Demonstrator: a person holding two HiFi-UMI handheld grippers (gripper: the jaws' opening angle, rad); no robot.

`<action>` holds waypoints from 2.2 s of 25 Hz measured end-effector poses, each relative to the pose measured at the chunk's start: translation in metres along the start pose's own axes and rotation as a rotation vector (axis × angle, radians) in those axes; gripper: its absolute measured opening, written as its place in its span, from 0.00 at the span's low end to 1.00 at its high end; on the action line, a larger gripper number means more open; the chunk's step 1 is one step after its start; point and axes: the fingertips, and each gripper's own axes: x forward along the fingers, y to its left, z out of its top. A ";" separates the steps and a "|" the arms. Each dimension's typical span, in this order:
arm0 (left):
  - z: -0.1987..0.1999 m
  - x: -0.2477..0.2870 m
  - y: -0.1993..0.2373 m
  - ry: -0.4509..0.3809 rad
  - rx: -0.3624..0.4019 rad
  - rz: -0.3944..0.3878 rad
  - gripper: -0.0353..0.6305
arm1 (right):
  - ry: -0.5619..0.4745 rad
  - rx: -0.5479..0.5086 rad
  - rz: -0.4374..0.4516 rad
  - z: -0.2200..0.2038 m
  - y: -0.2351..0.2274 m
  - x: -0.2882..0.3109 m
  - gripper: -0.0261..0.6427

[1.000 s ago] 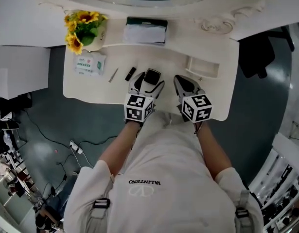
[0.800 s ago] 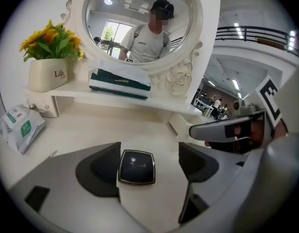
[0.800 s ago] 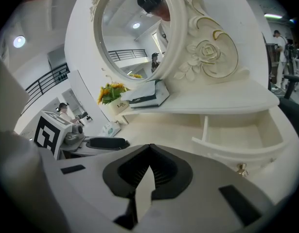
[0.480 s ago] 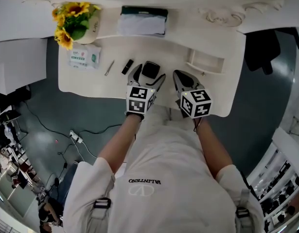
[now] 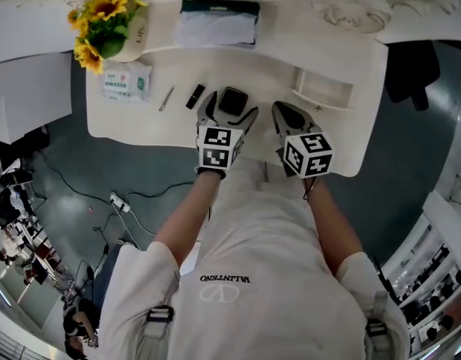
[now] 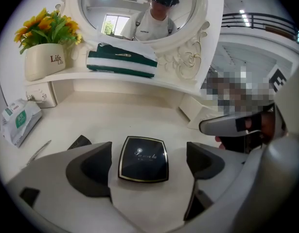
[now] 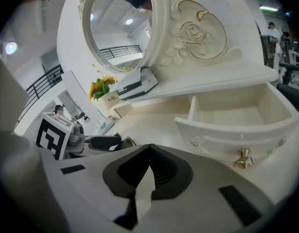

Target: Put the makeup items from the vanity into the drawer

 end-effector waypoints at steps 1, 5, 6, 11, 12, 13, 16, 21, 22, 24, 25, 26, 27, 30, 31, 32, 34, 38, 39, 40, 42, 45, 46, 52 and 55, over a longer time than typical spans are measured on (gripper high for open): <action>-0.001 0.001 0.001 0.001 -0.001 0.002 0.75 | 0.004 0.000 -0.001 -0.001 0.000 0.001 0.06; -0.003 0.006 0.002 0.005 -0.001 0.006 0.75 | 0.008 0.016 -0.009 -0.005 -0.002 0.003 0.06; -0.003 0.007 0.002 0.003 0.005 0.010 0.75 | 0.007 0.020 -0.009 -0.006 -0.002 0.004 0.06; -0.005 0.009 0.002 -0.007 0.028 0.035 0.75 | 0.005 0.031 -0.012 -0.008 -0.004 0.006 0.06; -0.005 0.010 0.003 -0.009 0.034 0.043 0.75 | 0.005 0.031 -0.013 -0.008 -0.004 0.007 0.06; -0.005 0.010 0.003 -0.009 0.041 0.053 0.75 | 0.006 0.032 -0.013 -0.009 -0.005 0.007 0.06; -0.006 0.010 0.006 -0.011 0.062 0.094 0.74 | 0.008 0.040 -0.015 -0.010 -0.006 0.007 0.06; -0.006 0.008 0.014 -0.015 0.077 0.142 0.60 | 0.011 0.045 -0.015 -0.012 -0.008 0.007 0.06; -0.006 0.008 0.014 -0.014 0.087 0.145 0.56 | 0.011 0.046 -0.015 -0.012 -0.009 0.007 0.06; -0.006 0.008 0.013 -0.012 0.104 0.151 0.55 | 0.011 0.046 -0.015 -0.012 -0.010 0.007 0.06; -0.006 0.008 0.013 -0.011 0.111 0.155 0.55 | 0.011 0.046 -0.014 -0.012 -0.010 0.007 0.06; -0.006 0.008 0.013 -0.011 0.117 0.159 0.55 | 0.010 0.045 -0.013 -0.012 -0.010 0.006 0.06; -0.006 0.008 0.013 -0.011 0.123 0.164 0.55 | 0.008 0.043 -0.012 -0.011 -0.009 0.005 0.06; -0.008 0.005 0.012 -0.002 0.132 0.182 0.55 | -0.001 0.032 -0.003 -0.007 -0.006 -0.001 0.06; -0.008 0.003 0.012 -0.001 0.131 0.188 0.55 | -0.006 0.027 0.002 -0.004 -0.004 -0.003 0.06; -0.008 0.001 0.012 -0.003 0.130 0.192 0.55 | -0.012 0.023 0.009 -0.001 -0.002 -0.006 0.06; -0.004 -0.003 0.009 -0.016 0.126 0.194 0.55 | -0.028 0.015 0.022 0.004 0.003 -0.012 0.06; 0.009 -0.013 -0.004 -0.045 0.117 0.179 0.55 | -0.069 -0.013 0.039 0.016 0.012 -0.027 0.06; 0.014 -0.016 -0.009 -0.053 0.114 0.174 0.55 | -0.078 -0.020 0.040 0.020 0.013 -0.031 0.06; 0.018 -0.018 -0.013 -0.060 0.110 0.169 0.55 | -0.084 -0.024 0.039 0.022 0.013 -0.034 0.06; 0.027 -0.021 -0.024 -0.071 0.095 0.157 0.55 | -0.092 -0.023 0.033 0.026 0.011 -0.041 0.06; 0.041 -0.022 -0.042 -0.085 0.077 0.135 0.55 | -0.104 -0.019 0.019 0.031 0.004 -0.053 0.06; 0.045 -0.022 -0.047 -0.091 0.077 0.129 0.55 | -0.109 -0.017 0.011 0.032 0.001 -0.057 0.06; 0.066 -0.018 -0.085 -0.118 0.086 0.093 0.55 | -0.153 0.011 -0.033 0.040 -0.022 -0.085 0.06; 0.071 -0.012 -0.101 -0.116 0.099 0.075 0.55 | -0.171 0.014 -0.052 0.041 -0.035 -0.097 0.06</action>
